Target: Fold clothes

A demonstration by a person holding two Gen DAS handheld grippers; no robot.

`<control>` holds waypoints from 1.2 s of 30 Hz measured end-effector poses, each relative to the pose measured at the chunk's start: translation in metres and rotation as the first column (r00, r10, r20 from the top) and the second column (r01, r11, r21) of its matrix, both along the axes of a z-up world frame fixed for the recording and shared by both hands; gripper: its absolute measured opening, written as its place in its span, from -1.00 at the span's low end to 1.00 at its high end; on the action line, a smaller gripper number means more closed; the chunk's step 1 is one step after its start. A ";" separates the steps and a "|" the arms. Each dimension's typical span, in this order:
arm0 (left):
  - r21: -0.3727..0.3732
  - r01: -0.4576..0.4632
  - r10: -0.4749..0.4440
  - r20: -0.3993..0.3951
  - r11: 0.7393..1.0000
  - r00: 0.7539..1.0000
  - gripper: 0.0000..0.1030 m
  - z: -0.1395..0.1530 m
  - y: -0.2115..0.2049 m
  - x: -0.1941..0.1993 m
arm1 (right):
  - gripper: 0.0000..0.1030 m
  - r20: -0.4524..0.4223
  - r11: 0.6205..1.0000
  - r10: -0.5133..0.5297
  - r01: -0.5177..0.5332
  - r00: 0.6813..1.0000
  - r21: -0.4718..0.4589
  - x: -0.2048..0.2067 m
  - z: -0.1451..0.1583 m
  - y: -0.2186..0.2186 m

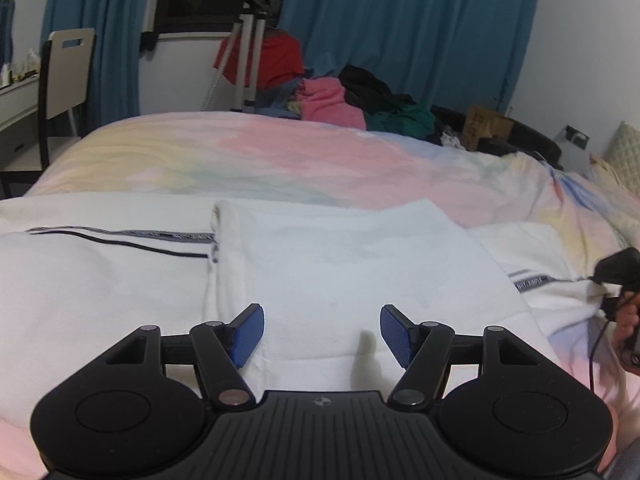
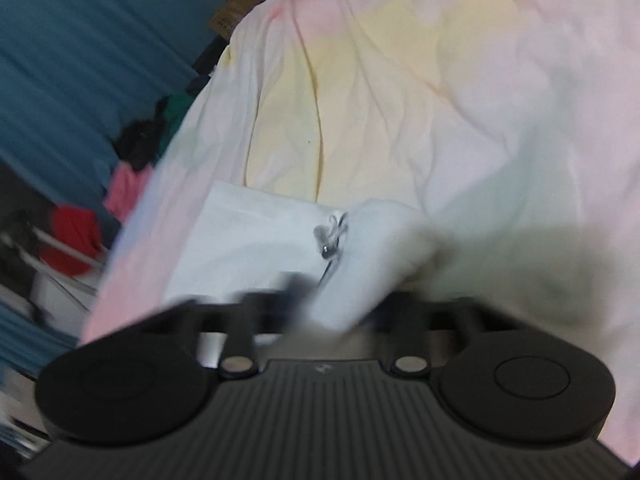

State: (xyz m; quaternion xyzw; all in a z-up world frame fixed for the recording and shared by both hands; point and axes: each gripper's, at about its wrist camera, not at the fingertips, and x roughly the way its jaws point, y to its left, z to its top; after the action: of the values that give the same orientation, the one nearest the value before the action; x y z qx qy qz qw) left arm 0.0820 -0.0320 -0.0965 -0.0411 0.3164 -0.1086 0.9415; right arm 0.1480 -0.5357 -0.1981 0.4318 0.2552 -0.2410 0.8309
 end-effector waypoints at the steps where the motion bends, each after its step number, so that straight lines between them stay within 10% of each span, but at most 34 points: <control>1: -0.002 -0.007 0.007 0.004 1.000 1.000 0.29 0.002 0.002 0.000 | -0.72 0.025 1.000 -0.003 0.004 1.000 -0.031 -0.003 0.008 0.002; 7: -0.020 -0.038 0.039 0.066 0.999 0.997 0.30 0.029 0.022 -0.009 | -0.81 0.178 0.968 0.057 -0.011 0.982 -0.251 -0.012 0.074 0.043; 12: -0.079 -0.098 0.107 0.118 0.992 0.987 0.31 0.051 0.055 -0.018 | -0.81 0.304 0.868 0.251 -0.075 0.919 -0.492 -0.014 0.141 0.124; 17: -0.133 -0.170 0.189 0.146 0.977 0.971 0.31 0.064 0.090 -0.024 | -0.81 0.273 0.650 0.548 -0.196 0.791 -0.735 -0.018 0.167 0.255; 24: -0.158 -0.204 0.229 0.165 0.966 0.959 0.31 0.074 0.111 -0.034 | -0.81 -0.147 0.183 0.805 -0.477 0.575 -0.860 -0.019 0.061 0.396; 26: -0.165 -0.196 0.223 0.162 0.967 0.961 0.31 0.075 0.110 -0.033 | -0.80 -0.249 0.111 0.815 -0.563 0.523 -0.819 -0.020 0.032 0.405; 36: -0.122 -0.145 0.164 0.164 0.982 0.973 0.33 0.070 0.093 -0.030 | -0.58 -0.243 0.210 0.831 -0.686 0.501 -0.697 -0.021 0.048 0.389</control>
State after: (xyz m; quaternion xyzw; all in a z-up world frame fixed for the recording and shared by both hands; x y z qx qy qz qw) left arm 0.0521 0.0614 -0.0266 -0.1075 0.2229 -0.0552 0.9673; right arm 0.1271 -0.1468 -0.1499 -0.0956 0.2378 0.1615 0.9530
